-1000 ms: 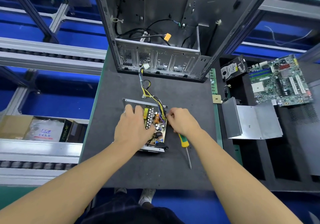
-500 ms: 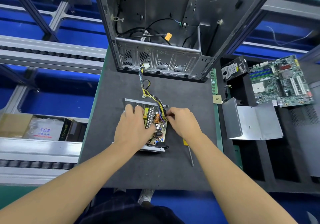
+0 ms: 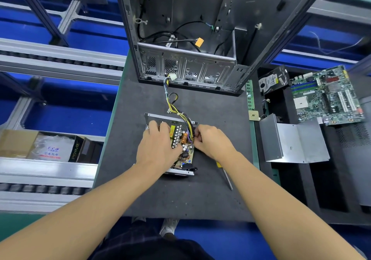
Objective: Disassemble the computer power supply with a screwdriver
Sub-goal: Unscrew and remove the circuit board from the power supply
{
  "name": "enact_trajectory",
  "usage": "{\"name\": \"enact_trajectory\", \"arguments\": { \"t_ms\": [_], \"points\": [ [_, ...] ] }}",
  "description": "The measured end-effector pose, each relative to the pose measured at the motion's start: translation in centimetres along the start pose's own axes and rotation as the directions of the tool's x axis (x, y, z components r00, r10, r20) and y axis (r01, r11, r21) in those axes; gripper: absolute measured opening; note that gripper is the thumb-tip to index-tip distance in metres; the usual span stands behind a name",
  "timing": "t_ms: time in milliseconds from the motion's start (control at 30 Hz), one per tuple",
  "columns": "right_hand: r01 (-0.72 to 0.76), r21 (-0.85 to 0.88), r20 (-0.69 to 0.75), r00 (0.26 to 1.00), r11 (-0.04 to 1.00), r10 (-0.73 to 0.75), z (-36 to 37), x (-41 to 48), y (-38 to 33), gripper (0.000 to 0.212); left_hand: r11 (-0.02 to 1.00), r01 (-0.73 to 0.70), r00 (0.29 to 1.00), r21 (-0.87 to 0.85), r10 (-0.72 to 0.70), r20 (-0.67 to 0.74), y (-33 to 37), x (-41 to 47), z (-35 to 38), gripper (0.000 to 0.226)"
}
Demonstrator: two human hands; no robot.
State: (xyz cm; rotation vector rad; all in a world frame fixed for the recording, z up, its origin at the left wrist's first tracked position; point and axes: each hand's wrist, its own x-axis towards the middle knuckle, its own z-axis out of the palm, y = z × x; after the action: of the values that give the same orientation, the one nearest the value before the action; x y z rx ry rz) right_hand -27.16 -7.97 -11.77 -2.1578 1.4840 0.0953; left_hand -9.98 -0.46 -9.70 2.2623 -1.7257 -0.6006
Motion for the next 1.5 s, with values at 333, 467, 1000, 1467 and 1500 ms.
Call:
{"name": "enact_trajectory", "arguments": {
  "t_ms": [333, 467, 1000, 1467, 1500],
  "points": [
    [-0.105, 0.265, -0.126, 0.982, 0.958, 0.142, -1.6, -2.3, 2.9, 0.009, 1.0, -0.004, 1.0, 0.029, 0.003, 0.01, 0.0, 0.1, 0.2, 0.048],
    [-0.186, 0.14, 0.039, 0.983, 0.973, 0.182, -3.5, -5.5, 6.8, 0.01, 0.998, -0.037, 0.999, 0.06, 0.036, 0.024, 0.5, 0.2, 0.3, 0.048],
    [-0.586, -0.185, -0.046, 0.807, 0.789, 0.589, -2.7, -14.5, 17.8, 0.008, 0.985, -0.159, 0.985, 0.071, 0.154, 0.08, 5.9, -0.1, 2.6, 0.047],
    [-0.106, 0.193, -0.026, 0.993, 0.975, 0.113, -3.7, -12.2, 9.6, 0.006, 0.978, -0.21, 0.975, 0.021, 0.207, 0.078, 8.7, -0.8, 4.6, 0.046],
    [-0.062, 0.198, -0.012, 0.998, 0.978, 0.065, -3.1, -11.7, 8.5, 0.006, 0.979, -0.202, 0.976, 0.014, 0.2, 0.08, 8.7, -0.9, 4.5, 0.046]
  ]
}}
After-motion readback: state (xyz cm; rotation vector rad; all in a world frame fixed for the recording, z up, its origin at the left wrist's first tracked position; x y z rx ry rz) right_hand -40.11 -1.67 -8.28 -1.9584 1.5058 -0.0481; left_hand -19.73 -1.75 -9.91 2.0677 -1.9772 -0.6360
